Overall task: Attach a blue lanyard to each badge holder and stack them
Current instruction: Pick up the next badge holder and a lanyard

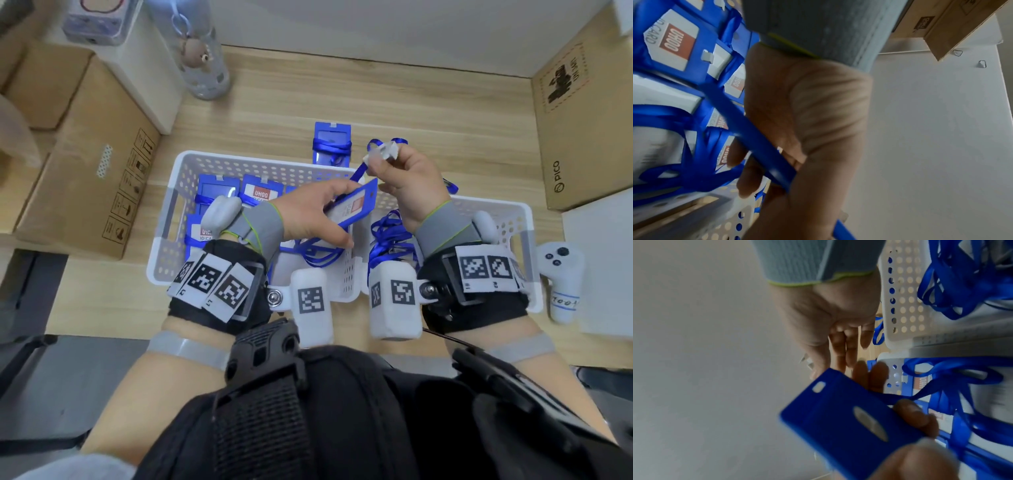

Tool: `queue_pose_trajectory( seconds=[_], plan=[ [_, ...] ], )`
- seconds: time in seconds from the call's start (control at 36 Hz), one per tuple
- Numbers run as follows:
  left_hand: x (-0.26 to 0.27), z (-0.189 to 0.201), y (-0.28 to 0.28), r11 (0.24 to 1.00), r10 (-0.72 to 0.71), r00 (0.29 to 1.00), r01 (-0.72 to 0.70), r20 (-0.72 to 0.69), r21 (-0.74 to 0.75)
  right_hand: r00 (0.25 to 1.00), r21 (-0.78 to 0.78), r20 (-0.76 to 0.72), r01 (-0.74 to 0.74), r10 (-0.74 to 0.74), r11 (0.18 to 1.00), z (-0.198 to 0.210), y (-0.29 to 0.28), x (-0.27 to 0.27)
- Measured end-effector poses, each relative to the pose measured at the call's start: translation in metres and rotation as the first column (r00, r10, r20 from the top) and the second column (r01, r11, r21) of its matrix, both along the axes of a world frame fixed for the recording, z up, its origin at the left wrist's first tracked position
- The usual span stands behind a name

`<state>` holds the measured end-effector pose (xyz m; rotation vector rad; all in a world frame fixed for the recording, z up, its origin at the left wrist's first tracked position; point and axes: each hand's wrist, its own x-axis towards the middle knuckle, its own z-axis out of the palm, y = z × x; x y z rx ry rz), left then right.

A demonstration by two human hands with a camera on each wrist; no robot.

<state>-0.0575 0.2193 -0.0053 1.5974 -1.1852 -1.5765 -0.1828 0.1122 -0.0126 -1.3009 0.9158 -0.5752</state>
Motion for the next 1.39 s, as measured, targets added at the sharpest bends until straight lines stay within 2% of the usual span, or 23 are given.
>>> queue_pose_trajectory(
  seconds=[0.08, 0.19, 0.28, 0.33, 0.42, 0.47, 0.56, 0.67, 0.75, 0.83, 1.0, 1.08, 1.17, 1.28, 1.39],
  plan=[
    [0.0, -0.004, 0.0, 0.998, 0.002, 0.999, -0.004, 0.047, 0.056, 0.997, 0.088, 0.073, -0.011, 0.005, 0.996, 0.0, -0.003, -0.001],
    [0.004, -0.008, 0.003, 0.993, 0.031, 0.998, -0.037, 0.052, 0.111, 0.961, 0.206, 0.261, 0.034, -0.088, 0.978, 0.009, -0.001, 0.0],
    [0.007, -0.004, 0.007, 0.995, 0.023, 1.0, -0.024, 0.015, 0.098, 0.928, 0.31, 0.314, 0.099, -0.2, 0.945, 0.013, -0.002, -0.001],
    [0.007, 0.0, 0.008, 0.999, 0.001, 0.998, 0.002, -0.058, 0.051, 0.922, 0.352, 0.297, 0.135, -0.247, 0.926, 0.014, -0.004, -0.004],
    [0.003, 0.013, 0.009, 0.998, -0.007, 0.956, -0.01, -0.292, -0.056, 0.926, 0.367, 0.28, 0.14, -0.253, 0.92, 0.012, -0.004, -0.006],
    [0.0, 0.019, 0.007, 0.989, 0.007, 0.892, -0.072, -0.452, -0.127, 0.944, 0.345, 0.257, 0.112, -0.209, 0.932, 0.009, -0.003, -0.005],
    [-0.003, 0.025, 0.001, 0.968, -0.034, 0.821, -0.114, -0.57, -0.222, 0.984, 0.302, 0.157, 0.034, -0.085, 0.953, 0.005, 0.001, -0.004],
    [-0.006, 0.029, -0.006, 0.956, -0.021, 0.816, -0.153, -0.578, -0.251, 0.991, 0.286, 0.038, -0.133, 0.127, 0.949, 0.001, 0.009, -0.004],
    [-0.007, 0.031, -0.008, 0.952, 0.041, 0.822, -0.203, -0.568, -0.227, 0.974, 0.307, -0.035, -0.201, 0.223, 0.93, -0.004, 0.014, -0.007],
    [-0.006, 0.029, -0.008, 0.941, 0.104, 0.818, -0.265, -0.566, -0.21, 0.968, 0.358, -0.023, -0.224, 0.248, 0.907, -0.011, 0.014, -0.013],
    [0.002, 0.025, -0.01, 0.887, 0.236, 0.736, -0.43, -0.634, -0.169, 0.971, 0.388, 0.044, -0.235, 0.237, 0.891, -0.022, 0.009, -0.021],
    [0.004, 0.024, -0.013, 0.875, 0.261, 0.747, -0.451, -0.612, -0.177, 0.97, 0.366, 0.07, -0.242, 0.233, 0.898, -0.022, 0.006, -0.023],
    [0.006, 0.023, -0.017, 0.857, 0.311, 0.756, -0.484, -0.576, -0.173, 0.973, 0.247, 0.005, -0.224, 0.23, 0.943, -0.015, 0.0, -0.024],
    [0.007, 0.021, -0.021, 0.838, 0.365, 0.736, -0.527, -0.571, -0.143, 0.998, 0.062, 0.003, -0.07, 0.07, 0.996, -0.007, -0.019, -0.022],
    [0.008, 0.018, -0.029, 0.837, 0.4, 0.712, -0.54, -0.577, -0.086, 0.993, -0.15, -0.085, 0.071, -0.084, 0.986, 0.003, -0.05, -0.017]
  ],
)
